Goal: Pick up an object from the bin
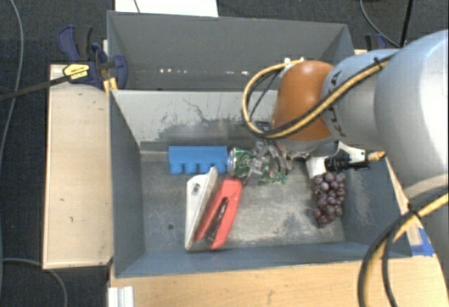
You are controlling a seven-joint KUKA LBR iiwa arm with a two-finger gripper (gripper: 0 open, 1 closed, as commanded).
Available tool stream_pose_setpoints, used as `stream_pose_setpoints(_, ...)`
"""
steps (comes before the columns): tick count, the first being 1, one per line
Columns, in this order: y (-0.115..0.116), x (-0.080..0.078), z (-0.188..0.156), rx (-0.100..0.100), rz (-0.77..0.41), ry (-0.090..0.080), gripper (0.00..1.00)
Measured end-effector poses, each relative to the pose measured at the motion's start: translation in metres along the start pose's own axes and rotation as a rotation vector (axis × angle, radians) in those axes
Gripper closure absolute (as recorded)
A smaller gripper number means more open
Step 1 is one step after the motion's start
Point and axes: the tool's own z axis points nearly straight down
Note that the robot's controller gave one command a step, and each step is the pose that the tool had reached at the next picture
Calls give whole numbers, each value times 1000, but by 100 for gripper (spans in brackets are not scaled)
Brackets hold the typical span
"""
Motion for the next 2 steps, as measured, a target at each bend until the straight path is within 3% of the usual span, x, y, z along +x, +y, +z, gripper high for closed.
stream_pose_setpoints(2, 0, 3, -10, 2, 29, 8, 100)
